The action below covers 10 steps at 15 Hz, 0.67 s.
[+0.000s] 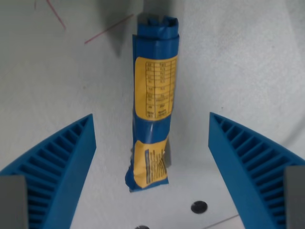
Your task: Move above the blue bag
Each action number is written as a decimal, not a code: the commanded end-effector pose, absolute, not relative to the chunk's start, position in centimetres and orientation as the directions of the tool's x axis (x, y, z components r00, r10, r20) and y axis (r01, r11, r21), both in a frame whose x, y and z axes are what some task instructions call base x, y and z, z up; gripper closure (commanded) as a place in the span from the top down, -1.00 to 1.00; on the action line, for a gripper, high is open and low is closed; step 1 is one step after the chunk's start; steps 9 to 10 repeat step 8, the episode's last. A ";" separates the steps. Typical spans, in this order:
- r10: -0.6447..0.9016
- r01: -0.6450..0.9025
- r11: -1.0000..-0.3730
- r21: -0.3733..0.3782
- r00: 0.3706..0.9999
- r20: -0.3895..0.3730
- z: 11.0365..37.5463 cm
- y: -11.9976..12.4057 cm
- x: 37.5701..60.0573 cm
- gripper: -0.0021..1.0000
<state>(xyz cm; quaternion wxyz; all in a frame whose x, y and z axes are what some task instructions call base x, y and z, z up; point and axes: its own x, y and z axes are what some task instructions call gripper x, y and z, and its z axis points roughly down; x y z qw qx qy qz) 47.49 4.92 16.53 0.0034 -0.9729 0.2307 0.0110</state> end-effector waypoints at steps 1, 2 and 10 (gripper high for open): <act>-0.512 -0.511 -0.859 -0.025 0.856 0.070 16.1 5.3 46.8 1.00; -0.509 -0.509 -0.861 -0.025 0.858 0.070 15.9 5.3 46.8 1.00; -0.491 -0.491 -0.871 -0.024 0.868 0.071 15.7 5.4 46.6 1.00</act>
